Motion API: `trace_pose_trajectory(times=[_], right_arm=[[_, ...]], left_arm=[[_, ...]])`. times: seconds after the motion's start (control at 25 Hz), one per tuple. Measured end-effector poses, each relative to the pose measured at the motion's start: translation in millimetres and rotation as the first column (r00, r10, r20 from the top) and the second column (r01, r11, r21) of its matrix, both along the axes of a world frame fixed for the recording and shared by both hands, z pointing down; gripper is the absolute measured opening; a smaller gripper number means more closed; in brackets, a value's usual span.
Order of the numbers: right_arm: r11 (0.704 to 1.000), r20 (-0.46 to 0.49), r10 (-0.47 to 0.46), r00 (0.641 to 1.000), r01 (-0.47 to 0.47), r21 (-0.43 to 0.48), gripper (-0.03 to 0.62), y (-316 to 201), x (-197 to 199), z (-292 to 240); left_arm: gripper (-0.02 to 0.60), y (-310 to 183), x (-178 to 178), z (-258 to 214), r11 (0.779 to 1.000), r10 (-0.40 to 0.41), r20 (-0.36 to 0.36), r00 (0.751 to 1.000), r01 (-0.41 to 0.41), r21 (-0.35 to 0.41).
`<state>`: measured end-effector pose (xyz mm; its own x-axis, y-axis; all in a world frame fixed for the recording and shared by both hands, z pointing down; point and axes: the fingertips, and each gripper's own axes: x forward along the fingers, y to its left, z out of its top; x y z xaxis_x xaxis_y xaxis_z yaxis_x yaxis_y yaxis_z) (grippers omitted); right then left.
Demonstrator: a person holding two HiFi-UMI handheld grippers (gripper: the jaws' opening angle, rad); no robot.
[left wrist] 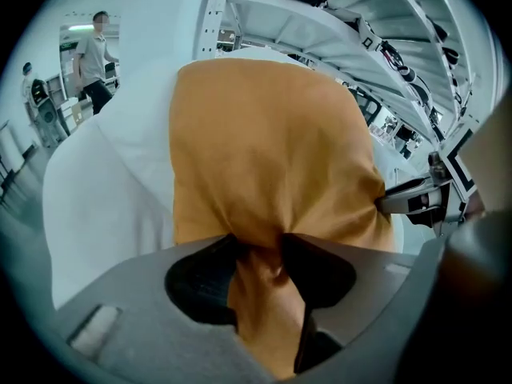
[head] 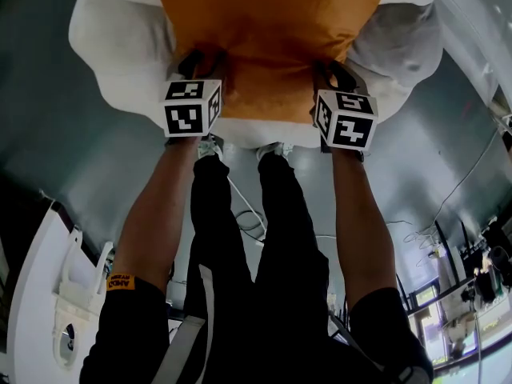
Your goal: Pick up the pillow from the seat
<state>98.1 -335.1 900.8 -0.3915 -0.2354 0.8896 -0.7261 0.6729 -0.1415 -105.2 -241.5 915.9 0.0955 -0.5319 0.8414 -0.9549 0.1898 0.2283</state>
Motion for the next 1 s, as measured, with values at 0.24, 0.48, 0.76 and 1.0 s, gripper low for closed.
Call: trace_pose_trajectory(times=[0.24,0.48,0.76,1.0], right_arm=[[1.0,-0.022,0.004,1.0,-0.004,0.004,0.061,3.1,-2.0,-6.5],[1.0,-0.036,0.017,0.999,-0.017,0.018,0.023,6.6,-2.8,-19.0],[0.998,-0.049,0.049,0.998,-0.047,0.034,0.008,17.2,-6.3,-43.6],[0.995,-0.04,0.088,0.995,-0.086,0.041,0.006,34.3,-8.0,-79.8]], left_arm=[[0.121,4.6,-3.8,-9.4,1.0,0.028,0.02,0.999,-0.028,-0.011],[0.036,6.3,-1.6,-23.5,0.999,0.043,0.025,0.999,-0.042,-0.024],[0.009,15.2,-2.9,-51.9,0.999,0.052,0.009,0.999,-0.052,-0.012],[0.006,26.2,-7.8,-90.7,0.999,0.033,-0.016,0.999,-0.033,0.01]])
